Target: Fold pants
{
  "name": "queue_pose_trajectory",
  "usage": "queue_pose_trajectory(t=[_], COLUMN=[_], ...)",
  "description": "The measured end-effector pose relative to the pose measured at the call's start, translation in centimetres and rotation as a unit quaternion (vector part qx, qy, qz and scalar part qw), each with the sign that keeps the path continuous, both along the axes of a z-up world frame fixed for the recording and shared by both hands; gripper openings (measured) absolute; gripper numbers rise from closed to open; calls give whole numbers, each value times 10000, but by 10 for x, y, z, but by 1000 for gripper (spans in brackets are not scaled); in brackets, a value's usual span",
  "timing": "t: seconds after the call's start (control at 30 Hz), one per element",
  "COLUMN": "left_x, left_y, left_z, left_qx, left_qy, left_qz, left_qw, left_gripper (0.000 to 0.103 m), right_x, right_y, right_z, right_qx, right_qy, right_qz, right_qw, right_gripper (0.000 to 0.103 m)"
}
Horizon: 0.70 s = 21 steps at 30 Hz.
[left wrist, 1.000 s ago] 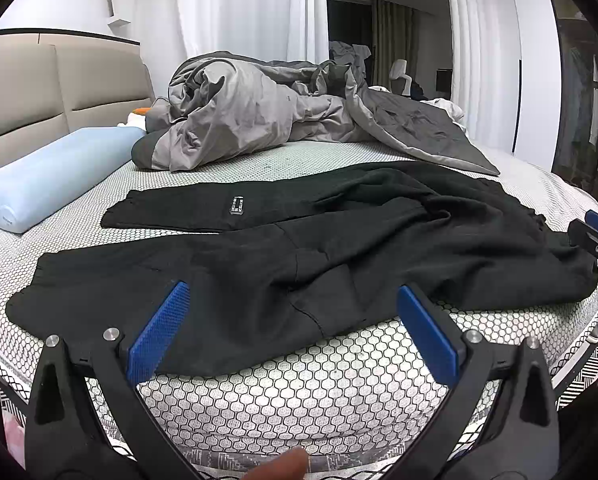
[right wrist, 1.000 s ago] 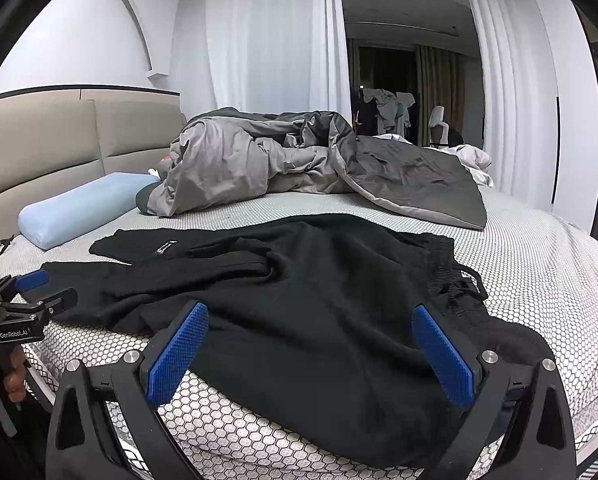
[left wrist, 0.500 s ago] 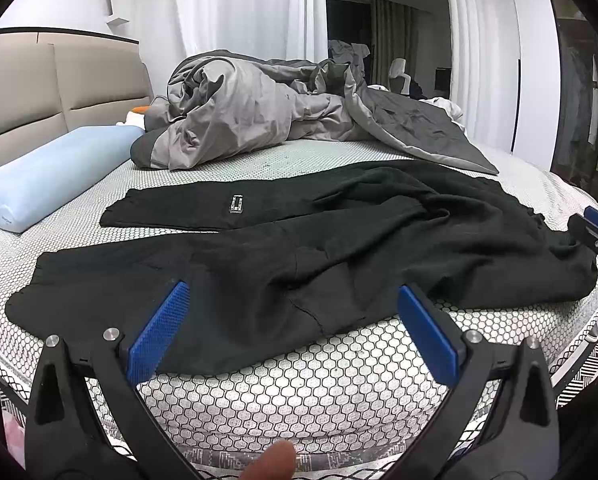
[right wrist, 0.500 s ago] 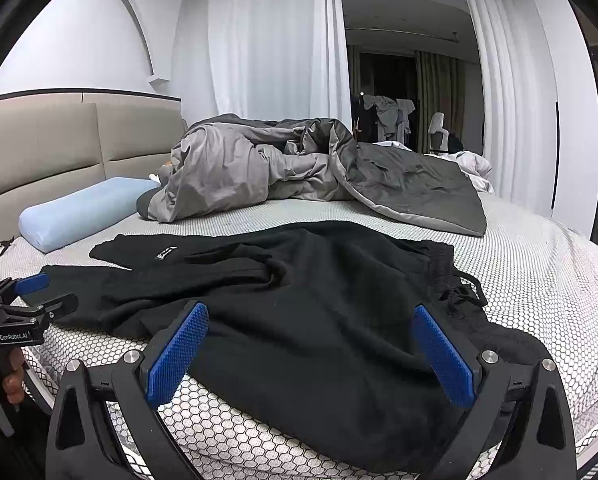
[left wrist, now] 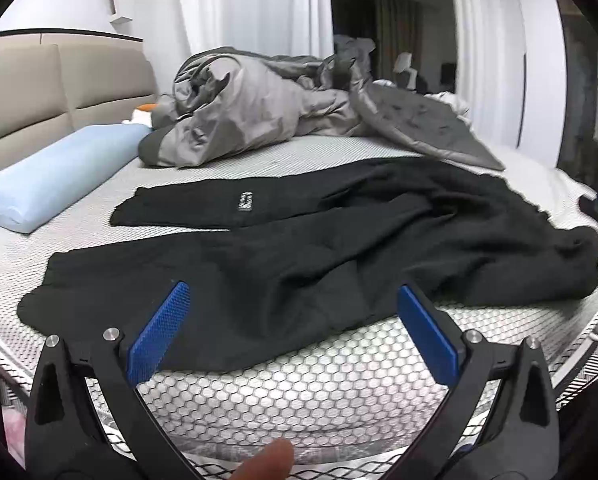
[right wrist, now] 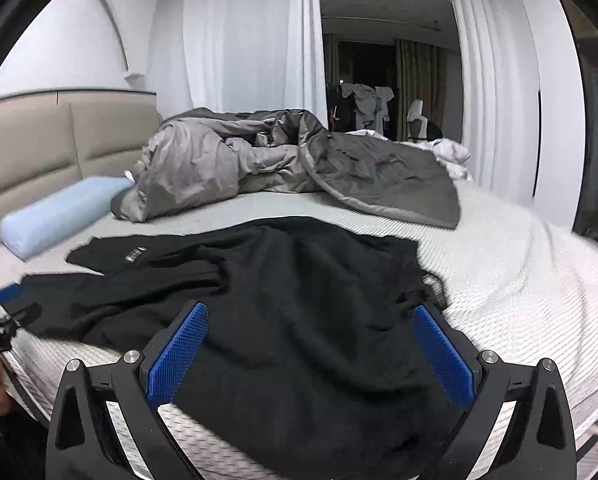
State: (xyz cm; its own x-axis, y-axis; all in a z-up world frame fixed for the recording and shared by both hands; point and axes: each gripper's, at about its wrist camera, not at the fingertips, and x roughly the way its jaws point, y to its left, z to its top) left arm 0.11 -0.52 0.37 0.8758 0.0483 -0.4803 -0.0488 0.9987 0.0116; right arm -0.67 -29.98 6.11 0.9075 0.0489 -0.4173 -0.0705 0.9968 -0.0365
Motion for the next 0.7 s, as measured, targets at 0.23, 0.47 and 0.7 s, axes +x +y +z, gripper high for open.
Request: queue_pose_trajectory(t=[0.23,0.47,0.7], left_x=[9,17,18], left_y=[12,-1,-20], left_z=[-8,-14,-23], left_qx=[-384,-98,221], left_qy=[253,359,432], left_qz=[105,-310,-551], left_qw=[9989,9988,9973], left_gripper=[103,99,99], right_x=[0,-1,-6], right_y=[-37,-95,-135], right_z=[12,-9,-45], right_qx=[-309,400,1602], right_qy=[186,1019,1776], right_qz=[-38,-319,-390], right_qw=[9993,9935,9702], right_gripper=[103,102,93])
